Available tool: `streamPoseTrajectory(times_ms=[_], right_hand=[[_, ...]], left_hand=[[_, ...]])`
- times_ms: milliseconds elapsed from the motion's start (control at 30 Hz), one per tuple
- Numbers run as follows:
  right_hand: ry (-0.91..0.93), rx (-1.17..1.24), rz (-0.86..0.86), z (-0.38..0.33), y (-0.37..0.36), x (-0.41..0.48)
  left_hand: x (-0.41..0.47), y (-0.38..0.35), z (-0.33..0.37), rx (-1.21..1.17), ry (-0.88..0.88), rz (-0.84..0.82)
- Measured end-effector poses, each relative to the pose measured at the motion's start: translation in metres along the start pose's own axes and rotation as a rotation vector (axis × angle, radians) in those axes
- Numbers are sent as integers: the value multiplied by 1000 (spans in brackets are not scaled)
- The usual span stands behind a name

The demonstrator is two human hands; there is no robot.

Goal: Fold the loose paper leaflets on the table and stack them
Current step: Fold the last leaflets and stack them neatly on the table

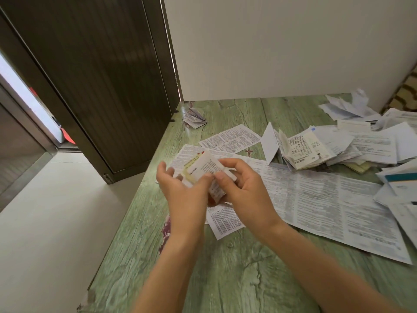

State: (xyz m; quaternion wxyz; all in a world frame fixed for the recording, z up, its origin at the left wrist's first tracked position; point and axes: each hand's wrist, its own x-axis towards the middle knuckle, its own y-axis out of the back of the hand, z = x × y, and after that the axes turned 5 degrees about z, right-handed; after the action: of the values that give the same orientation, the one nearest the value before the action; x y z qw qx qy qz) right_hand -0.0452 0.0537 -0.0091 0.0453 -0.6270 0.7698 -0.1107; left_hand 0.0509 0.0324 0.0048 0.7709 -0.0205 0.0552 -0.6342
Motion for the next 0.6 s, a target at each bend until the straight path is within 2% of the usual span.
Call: streamPoseTrajectory(times_ms=[133, 167, 267, 367, 467, 600], right_hand=[[132, -110, -34, 0, 2, 0], [147, -114, -48, 2, 1, 0], [139, -139, -70, 5, -2, -3], [207, -410, -74, 11, -2, -5], [256, -584, -118, 14, -2, -6], [247, -574, -114, 14, -1, -4]], left_hand=[[1, 6, 9, -327, 246, -221], [2, 6, 8, -379, 300, -232], [6, 3, 2, -468, 436, -154], [8, 1, -2, -498, 502, -127], [10, 1, 0, -494, 510, -72], [7, 0, 9, -491, 480, 43]])
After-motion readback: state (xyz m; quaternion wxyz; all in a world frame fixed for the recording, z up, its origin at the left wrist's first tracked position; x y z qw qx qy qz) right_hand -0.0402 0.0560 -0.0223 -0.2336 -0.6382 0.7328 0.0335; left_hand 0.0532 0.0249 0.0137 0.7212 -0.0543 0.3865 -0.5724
